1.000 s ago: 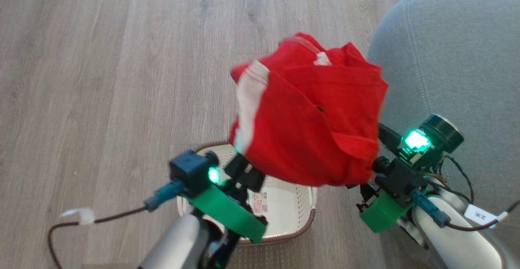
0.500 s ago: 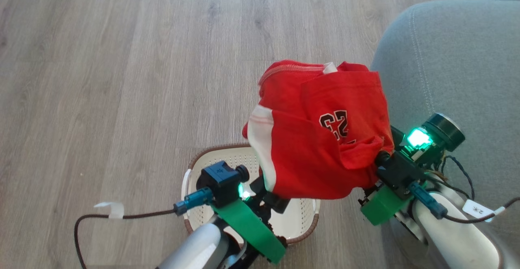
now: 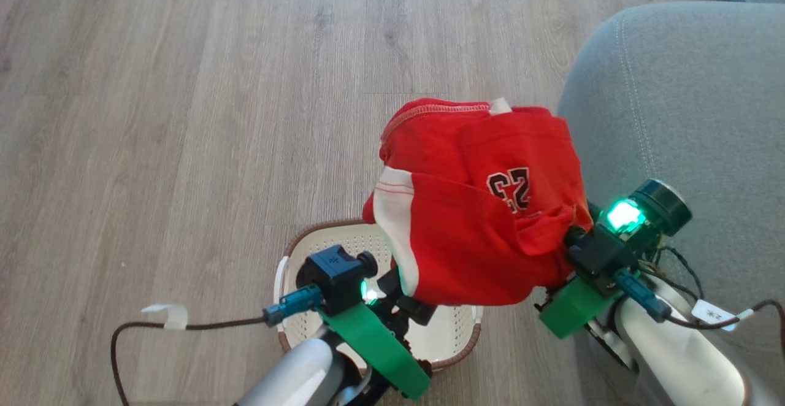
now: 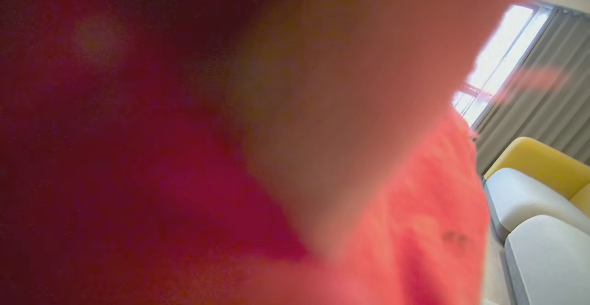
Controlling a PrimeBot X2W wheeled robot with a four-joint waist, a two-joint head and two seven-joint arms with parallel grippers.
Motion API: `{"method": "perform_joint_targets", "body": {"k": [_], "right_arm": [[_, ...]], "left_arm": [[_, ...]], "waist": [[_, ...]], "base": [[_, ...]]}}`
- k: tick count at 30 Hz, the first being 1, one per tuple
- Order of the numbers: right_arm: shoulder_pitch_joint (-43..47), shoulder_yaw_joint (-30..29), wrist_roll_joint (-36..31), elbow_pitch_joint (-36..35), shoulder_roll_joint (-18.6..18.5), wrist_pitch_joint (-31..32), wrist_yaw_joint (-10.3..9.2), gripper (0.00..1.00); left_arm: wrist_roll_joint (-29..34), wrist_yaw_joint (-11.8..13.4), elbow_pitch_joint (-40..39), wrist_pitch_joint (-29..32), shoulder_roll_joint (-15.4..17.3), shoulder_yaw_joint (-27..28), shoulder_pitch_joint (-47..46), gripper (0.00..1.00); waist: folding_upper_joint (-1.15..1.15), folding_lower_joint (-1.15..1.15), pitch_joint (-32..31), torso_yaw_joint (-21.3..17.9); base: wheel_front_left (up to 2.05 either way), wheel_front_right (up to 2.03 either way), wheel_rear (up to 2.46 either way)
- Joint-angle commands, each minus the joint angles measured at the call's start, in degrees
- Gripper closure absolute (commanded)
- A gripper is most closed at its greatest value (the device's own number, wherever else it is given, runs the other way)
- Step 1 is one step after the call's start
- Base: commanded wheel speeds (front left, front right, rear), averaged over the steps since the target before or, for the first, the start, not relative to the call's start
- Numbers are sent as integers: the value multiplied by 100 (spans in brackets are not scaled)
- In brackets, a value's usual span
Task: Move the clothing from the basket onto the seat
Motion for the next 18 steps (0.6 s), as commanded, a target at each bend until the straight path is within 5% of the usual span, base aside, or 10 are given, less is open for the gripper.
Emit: {"method": "perform_joint_targets", "body": {"k": [1, 18], "right_arm": [[-171, 51, 97, -85, 82, -15, -1, 100], [-157, 113, 224, -145, 69, -15, -1, 100]], "left_arm": [[76, -59, -286, -29, -53, 115, -302, 100], [206, -59, -330, -29, -69, 192, -243, 100]], "waist": [[0, 0, -5, 5], [0, 0, -70, 8]], "base": [[0, 0, 0], [0, 0, 0]]}}
